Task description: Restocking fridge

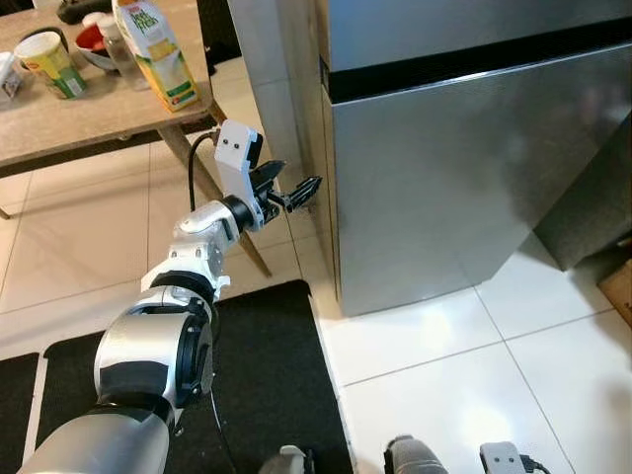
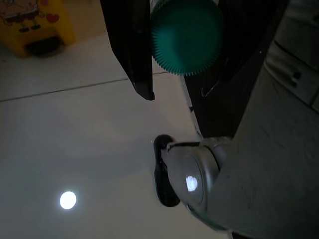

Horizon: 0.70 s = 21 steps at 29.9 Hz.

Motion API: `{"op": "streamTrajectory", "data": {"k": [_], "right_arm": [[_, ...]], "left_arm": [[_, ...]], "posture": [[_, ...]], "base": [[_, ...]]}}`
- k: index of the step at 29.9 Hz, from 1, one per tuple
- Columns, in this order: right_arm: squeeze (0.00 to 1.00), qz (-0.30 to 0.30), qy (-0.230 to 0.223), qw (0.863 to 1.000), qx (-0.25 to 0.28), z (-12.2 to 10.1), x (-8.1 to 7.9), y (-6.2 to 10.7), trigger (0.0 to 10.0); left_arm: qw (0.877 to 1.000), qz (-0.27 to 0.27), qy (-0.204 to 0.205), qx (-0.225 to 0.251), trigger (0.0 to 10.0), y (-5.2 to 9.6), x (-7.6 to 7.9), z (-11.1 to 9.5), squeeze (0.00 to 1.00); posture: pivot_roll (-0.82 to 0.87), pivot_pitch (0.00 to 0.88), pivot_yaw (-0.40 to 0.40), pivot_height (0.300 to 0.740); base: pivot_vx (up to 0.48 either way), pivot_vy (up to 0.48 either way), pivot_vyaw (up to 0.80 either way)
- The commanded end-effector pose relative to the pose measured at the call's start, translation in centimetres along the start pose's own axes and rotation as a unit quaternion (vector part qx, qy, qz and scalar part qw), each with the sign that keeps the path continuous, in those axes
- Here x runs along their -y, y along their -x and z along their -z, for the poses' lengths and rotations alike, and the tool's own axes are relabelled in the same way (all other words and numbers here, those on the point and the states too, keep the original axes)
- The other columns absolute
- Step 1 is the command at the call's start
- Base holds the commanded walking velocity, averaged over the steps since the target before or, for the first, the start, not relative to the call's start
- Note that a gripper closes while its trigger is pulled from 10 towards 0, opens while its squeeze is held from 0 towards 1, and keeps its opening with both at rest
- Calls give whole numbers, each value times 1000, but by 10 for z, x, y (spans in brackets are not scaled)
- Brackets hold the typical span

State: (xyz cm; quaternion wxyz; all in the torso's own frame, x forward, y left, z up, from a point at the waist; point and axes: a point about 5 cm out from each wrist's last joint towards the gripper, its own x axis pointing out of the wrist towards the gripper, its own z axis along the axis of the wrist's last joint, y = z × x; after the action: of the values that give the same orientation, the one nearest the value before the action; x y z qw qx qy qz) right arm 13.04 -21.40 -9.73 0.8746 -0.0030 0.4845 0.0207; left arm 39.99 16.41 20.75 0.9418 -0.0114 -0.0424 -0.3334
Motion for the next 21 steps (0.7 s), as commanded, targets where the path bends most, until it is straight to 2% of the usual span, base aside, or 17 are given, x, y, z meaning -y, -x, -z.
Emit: {"op": "streamTrajectory", "data": {"k": [1, 4, 6, 7, 10, 12, 14, 17, 21], "right_arm": [[0, -7, -7, 1000, -23, 16, -5, 3, 10000], [0, -10, -5, 1000, -27, 17, -7, 3, 10000], [0, -10, -4, 1000, -27, 17, -8, 2, 10000], [0, -11, -3, 1000, -28, 15, -8, 2, 10000], [0, -11, -2, 1000, -28, 15, -9, 1, 10000], [0, -11, -1, 1000, -27, 12, -9, 1, 10000], [0, -12, 0, 1000, -25, 9, -9, 0, 10000], [0, -12, 1, 1000, -23, 8, -9, -1, 10000], [0, -11, 4, 1000, -21, 1, -8, -3, 10000]], "left_arm": [[999, -9, 15, -29, 10000, 7, 3, 23, 0], [997, -32, 42, -56, 10000, 21, 6, 54, 0], [996, -37, 48, -61, 10000, 24, 7, 61, 0], [992, -62, 75, -85, 10000, 39, 9, 85, 0], [989, -75, 90, -92, 10000, 47, 10, 95, 0], [984, -98, 111, -102, 10000, 61, 9, 110, 0], [981, -114, 117, -108, 10000, 70, 7, 116, 0], [980, -121, 118, -108, 10000, 73, 5, 117, 0], [979, -148, 110, -90, 10000, 81, -7, 109, 0]], "posture": [[-184, 303, 81, 740], [-174, 291, 79, 740], [-174, 291, 79, 740], [-169, 277, 76, 740], [-170, 271, 76, 740], [-173, 251, 75, 740], [-169, 235, 72, 740], [-167, 230, 72, 740], [-147, 194, 70, 740]], "base": [[0, 0, 0], [0, 0, 0], [0, 0, 0], [0, 0, 0], [0, 0, 0], [0, 0, 0], [0, 0, 0], [0, 0, 0], [261, 0, 0]]}}
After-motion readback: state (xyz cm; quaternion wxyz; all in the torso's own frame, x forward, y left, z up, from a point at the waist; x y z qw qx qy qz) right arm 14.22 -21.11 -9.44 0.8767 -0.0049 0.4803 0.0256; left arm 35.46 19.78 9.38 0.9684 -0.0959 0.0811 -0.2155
